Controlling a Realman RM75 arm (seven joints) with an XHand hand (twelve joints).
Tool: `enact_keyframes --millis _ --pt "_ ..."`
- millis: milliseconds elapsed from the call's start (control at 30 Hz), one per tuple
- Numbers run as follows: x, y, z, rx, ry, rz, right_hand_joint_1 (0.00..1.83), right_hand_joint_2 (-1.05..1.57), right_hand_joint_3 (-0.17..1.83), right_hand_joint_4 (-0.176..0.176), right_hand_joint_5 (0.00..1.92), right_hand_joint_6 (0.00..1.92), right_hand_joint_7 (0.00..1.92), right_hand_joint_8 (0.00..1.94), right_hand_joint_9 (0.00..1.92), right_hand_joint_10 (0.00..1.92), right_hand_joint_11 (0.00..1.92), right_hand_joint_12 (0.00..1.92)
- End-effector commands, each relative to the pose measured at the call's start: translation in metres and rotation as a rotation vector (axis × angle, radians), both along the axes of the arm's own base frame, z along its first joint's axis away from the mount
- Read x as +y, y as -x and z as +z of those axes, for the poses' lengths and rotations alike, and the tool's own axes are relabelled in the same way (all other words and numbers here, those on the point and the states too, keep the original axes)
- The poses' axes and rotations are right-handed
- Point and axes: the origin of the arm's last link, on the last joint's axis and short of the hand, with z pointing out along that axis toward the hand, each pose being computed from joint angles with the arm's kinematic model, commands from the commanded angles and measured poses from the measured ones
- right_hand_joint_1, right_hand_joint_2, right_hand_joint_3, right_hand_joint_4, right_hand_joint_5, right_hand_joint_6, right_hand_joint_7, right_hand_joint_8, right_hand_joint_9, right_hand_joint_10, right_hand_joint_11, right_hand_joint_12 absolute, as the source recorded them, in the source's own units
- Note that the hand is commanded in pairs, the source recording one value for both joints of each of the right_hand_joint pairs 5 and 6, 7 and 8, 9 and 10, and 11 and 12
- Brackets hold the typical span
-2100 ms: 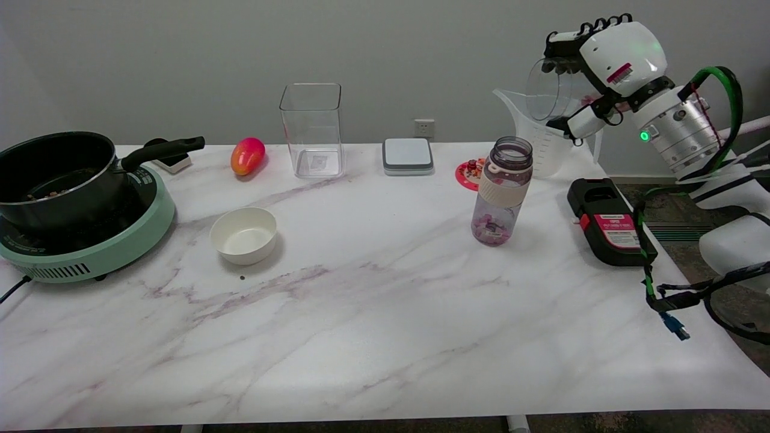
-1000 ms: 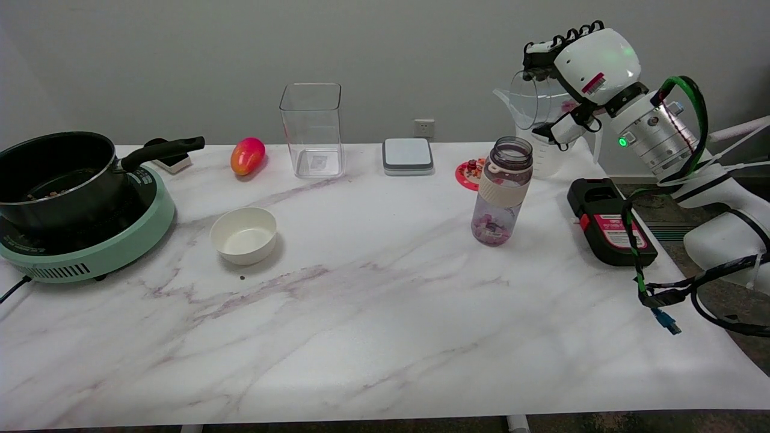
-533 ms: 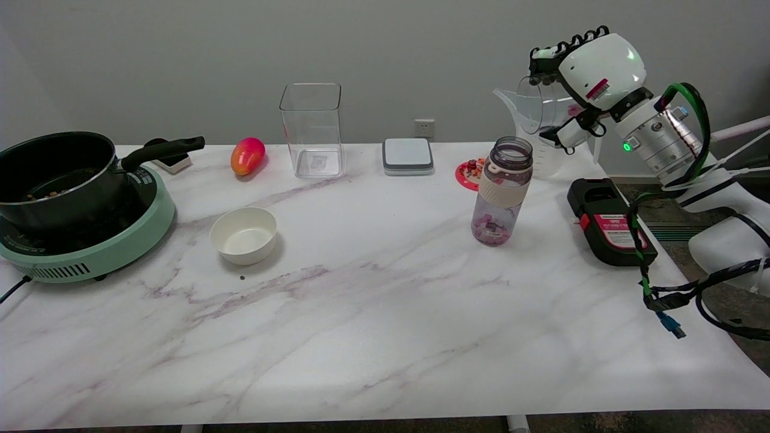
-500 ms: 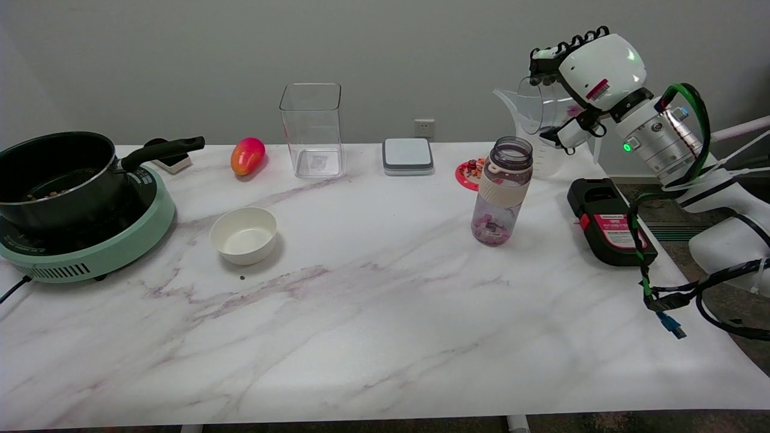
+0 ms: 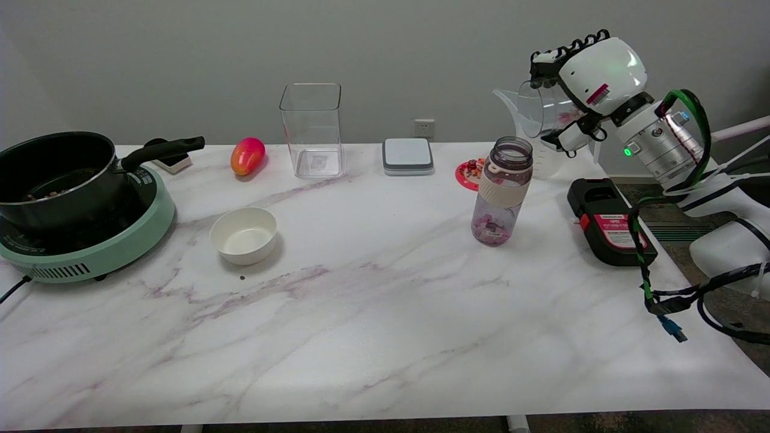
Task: Pour the candy into the black bottle.
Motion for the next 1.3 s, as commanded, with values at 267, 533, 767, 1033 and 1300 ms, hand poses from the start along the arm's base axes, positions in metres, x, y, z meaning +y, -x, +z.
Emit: enact_keyframes --millis 267,533,767,1033,1300 --pt "0.006 0.011 -0.005 0.040 -0.008 0.001 1.44 0.73 0.93 0.000 1.33 1.33 1.44 1.44 1.36 1.36 1.15 1.15" --pt "0.006 0.012 -0.006 0.064 -0.008 -0.005 1.45 0.71 0.94 0.000 1.33 1.33 1.43 1.43 1.36 1.36 1.14 1.14" --pt "0.003 0.007 -0.005 0.090 -0.008 -0.002 1.45 0.66 0.98 0.000 1.32 1.32 1.42 1.42 1.35 1.35 1.13 1.13" --pt "0.001 0.003 -0.007 0.117 -0.014 0.001 1.45 0.63 1.00 0.000 1.31 1.31 1.41 1.41 1.35 1.35 1.13 1.13" --pt "-0.002 0.001 -0.009 0.125 -0.019 -0.004 1.45 0.59 1.04 0.000 1.30 1.30 1.41 1.41 1.34 1.34 1.12 1.12"
